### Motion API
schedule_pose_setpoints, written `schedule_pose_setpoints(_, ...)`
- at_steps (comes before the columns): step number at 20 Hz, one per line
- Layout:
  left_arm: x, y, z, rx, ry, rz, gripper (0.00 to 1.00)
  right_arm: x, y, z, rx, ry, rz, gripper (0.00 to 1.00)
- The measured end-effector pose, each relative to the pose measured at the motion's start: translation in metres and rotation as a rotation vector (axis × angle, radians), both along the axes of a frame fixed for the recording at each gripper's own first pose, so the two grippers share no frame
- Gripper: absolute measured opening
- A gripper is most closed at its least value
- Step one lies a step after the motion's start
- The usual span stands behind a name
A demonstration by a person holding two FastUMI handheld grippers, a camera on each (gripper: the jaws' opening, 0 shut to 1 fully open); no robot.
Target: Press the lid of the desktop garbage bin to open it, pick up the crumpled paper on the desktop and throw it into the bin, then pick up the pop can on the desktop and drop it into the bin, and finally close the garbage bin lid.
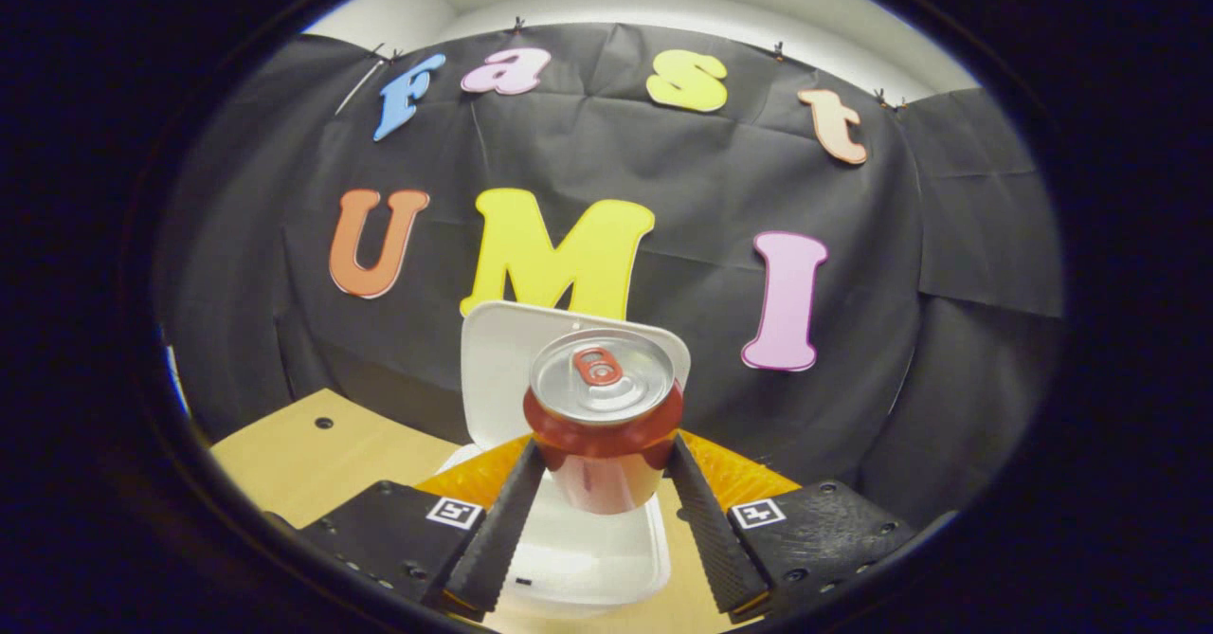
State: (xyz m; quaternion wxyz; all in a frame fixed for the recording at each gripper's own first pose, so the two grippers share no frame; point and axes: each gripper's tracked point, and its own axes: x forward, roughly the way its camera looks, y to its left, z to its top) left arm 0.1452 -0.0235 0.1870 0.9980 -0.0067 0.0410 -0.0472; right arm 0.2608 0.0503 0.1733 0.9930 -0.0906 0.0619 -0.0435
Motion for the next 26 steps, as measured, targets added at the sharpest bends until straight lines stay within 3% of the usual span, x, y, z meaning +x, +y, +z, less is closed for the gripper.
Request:
schedule_pose_setpoints(6,0.007,0.007,-0.006,-0.006,0.025,0.011,0.98,0.031,0.02,-0.06,0.148,0.201,-0.012,0.8)
schedule_pose_setpoints(9,0.009,0.009,-0.008,-0.007,0.027,0.016,0.98,0.041,0.019,-0.082,0.163,0.275,-0.028,0.8)
schedule_pose_setpoints(16,0.014,0.016,-0.014,-0.016,0.046,0.025,0.98,0.052,0.007,-0.086,0.165,0.277,-0.056,0.81)
schedule_pose_setpoints(25,0.013,0.009,-0.015,-0.018,0.048,0.009,0.98,0.032,0.028,-0.056,0.173,0.232,0.013,0.82)
schedule_pose_setpoints(26,0.012,0.008,-0.015,-0.018,0.049,0.005,0.98,0.029,0.028,-0.048,0.16,0.217,0.017,0.87)
